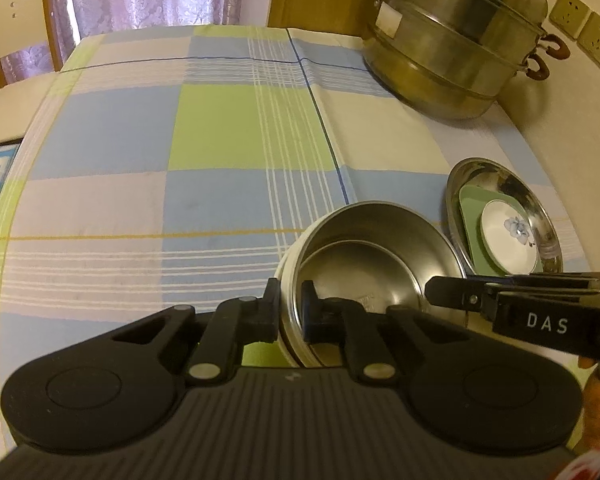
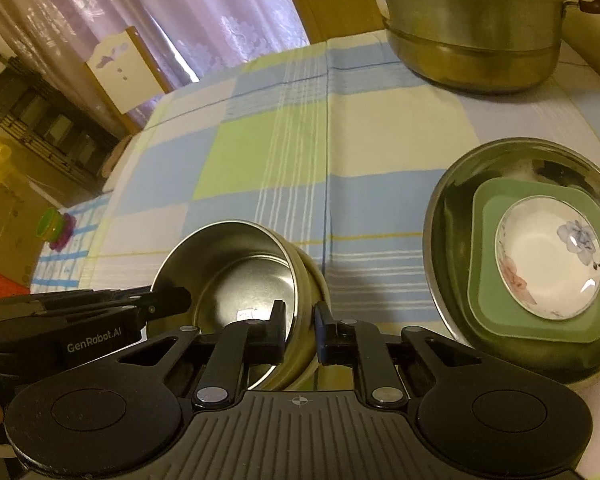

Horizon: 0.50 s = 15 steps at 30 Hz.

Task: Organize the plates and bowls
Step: 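Lift the stacked bowls off the table with both grippers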

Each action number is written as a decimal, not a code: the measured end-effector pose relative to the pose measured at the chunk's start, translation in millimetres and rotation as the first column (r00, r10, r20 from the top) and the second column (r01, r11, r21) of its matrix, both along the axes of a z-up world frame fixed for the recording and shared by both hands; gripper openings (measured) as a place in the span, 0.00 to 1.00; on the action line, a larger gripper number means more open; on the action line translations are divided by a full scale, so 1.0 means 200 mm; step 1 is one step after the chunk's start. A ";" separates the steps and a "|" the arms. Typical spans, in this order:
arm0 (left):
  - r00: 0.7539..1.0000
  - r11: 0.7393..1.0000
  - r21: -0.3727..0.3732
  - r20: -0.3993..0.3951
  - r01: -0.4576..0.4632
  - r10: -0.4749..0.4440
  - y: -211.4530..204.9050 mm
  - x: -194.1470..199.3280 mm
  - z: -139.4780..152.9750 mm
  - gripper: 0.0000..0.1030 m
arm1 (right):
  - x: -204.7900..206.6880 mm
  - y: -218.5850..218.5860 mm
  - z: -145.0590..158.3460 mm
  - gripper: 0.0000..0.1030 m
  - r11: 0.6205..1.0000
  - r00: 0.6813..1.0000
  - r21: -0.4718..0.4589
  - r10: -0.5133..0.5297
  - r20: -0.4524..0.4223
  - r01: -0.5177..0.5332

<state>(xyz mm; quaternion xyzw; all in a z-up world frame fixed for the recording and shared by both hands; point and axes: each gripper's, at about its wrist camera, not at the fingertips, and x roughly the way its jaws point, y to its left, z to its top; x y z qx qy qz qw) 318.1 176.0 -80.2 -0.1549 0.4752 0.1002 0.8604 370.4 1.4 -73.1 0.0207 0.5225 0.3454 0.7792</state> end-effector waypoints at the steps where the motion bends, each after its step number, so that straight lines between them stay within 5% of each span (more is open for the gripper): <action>1: 1.000 1.000 0.004 -0.004 0.001 -0.001 0.00 0.00 0.00 0.09 | 0.00 0.01 0.00 0.14 1.000 1.000 -0.006 0.005 0.002 -0.005; 4: 1.000 1.000 0.011 -0.028 -0.011 0.011 0.00 0.01 0.01 0.15 | 0.00 0.02 0.02 0.18 1.000 1.000 -0.021 0.011 0.014 -0.011; 7: 0.999 0.999 0.036 -0.035 -0.015 0.016 0.01 0.01 0.01 0.23 | 0.00 0.03 0.03 0.37 0.999 0.999 -0.047 0.024 0.035 -0.023; 15: 0.997 0.999 -0.032 -0.075 -0.018 0.016 0.03 0.05 -0.10 0.24 | 0.05 0.05 -0.09 0.38 0.998 0.999 -0.060 -0.021 -0.046 0.018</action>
